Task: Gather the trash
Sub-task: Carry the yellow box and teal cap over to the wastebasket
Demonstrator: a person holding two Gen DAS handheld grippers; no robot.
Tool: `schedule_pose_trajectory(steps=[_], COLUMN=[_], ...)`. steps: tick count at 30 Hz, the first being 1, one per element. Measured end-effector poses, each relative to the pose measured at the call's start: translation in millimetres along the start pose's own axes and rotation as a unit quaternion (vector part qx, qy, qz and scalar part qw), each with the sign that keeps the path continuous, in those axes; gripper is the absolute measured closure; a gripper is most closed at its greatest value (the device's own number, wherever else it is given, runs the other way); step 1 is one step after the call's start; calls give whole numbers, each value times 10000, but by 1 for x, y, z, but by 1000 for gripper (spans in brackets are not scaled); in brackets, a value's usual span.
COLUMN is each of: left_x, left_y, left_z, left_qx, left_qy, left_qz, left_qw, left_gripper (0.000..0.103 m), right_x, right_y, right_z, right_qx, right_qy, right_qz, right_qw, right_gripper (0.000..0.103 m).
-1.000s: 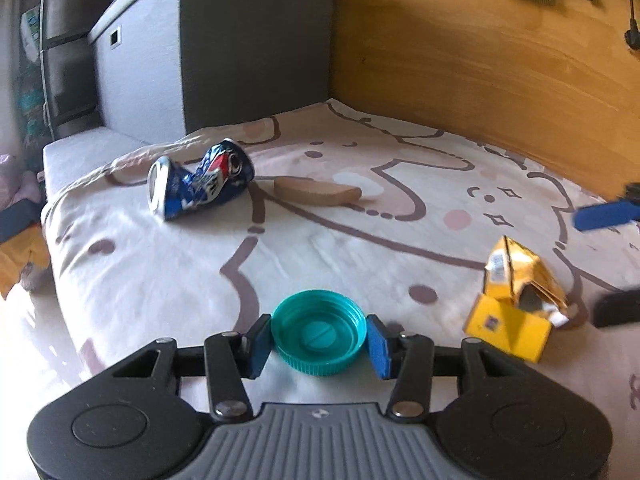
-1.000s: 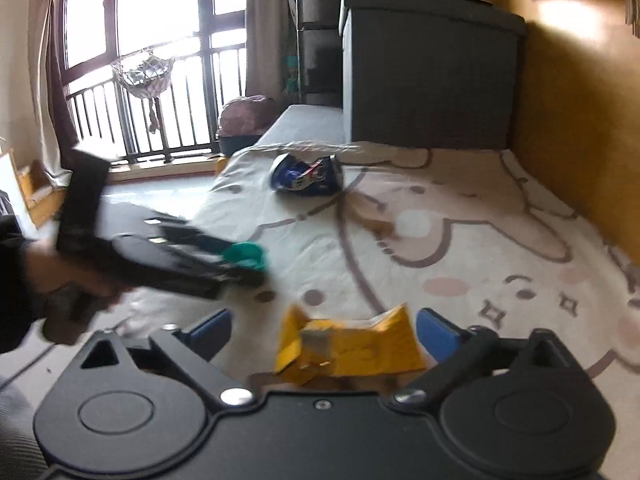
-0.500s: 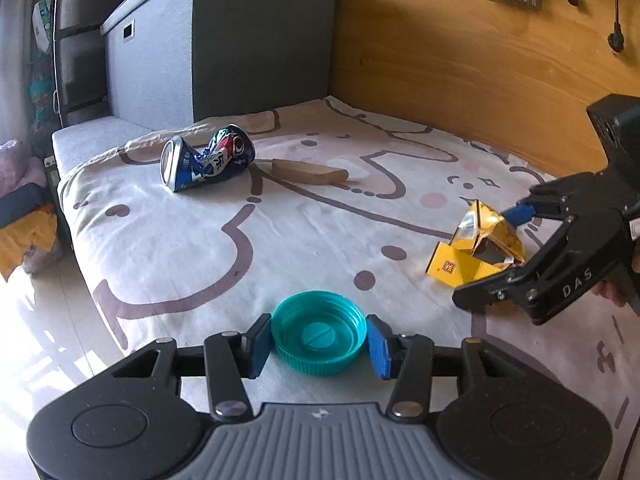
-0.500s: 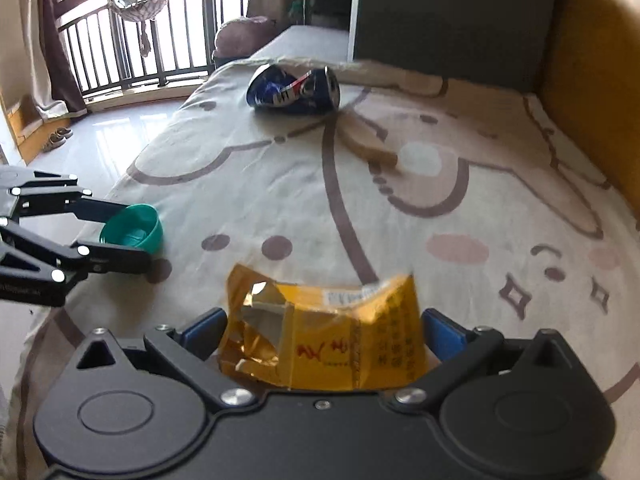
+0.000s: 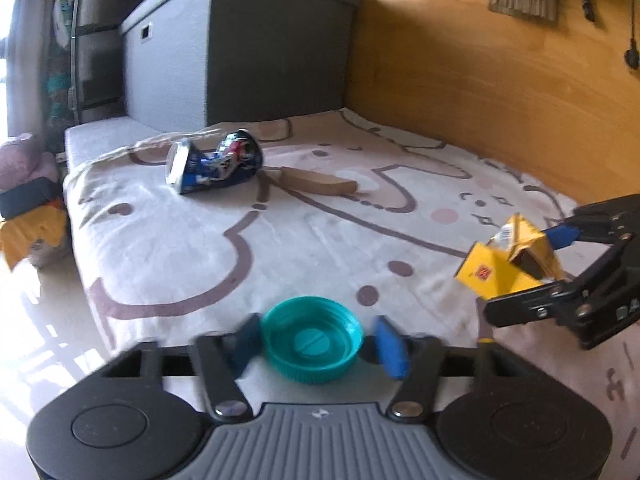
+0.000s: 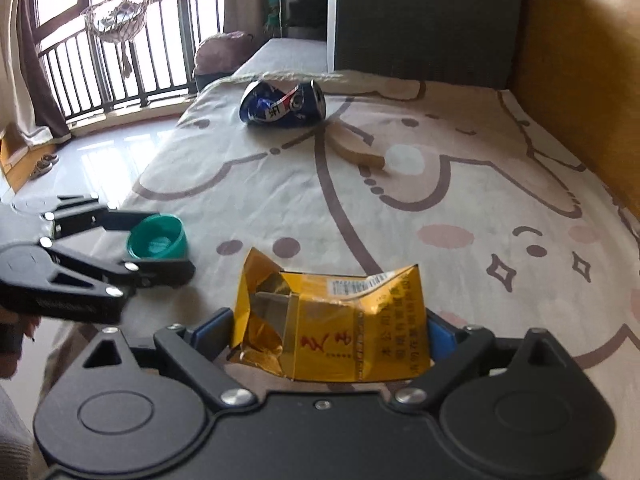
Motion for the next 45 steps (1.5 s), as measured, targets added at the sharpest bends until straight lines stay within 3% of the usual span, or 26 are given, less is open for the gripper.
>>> schedule_pose_trajectory(steps=[2,8,22,45], left_x=[3,29,104,184], left_y=[1,3,-6,-66], left_z=[8,20,85,215], left_qx=[264,304,584,1766], left_qy=[-117,30,653,1907], left_qz=[40,-126,-75,262], left_qw=[9996,9995,9961,9653], left_gripper=[53,53,53,53], right_x=[5,15,22,-26], right_y=[1,5,28,50], right_z=[5,24,90,230], right_qx=[-67,-181,-204,-20], right_qy=[-35,-145,-215,262], right_qz=[-83,-282,-594,-772], right_qw=[9999,9993,9978,9967], right_gripper=[7,7,6,6])
Point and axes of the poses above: each gripper's, at about its wrist camera, not at the fingertips, and x roughly against the way its jaws point, z to its left, y to its top, the point moved 1 cm from there along -x, roughly the way its jaws point, and after that the axes turned 7 degrees about y, right-handed, at the moved point
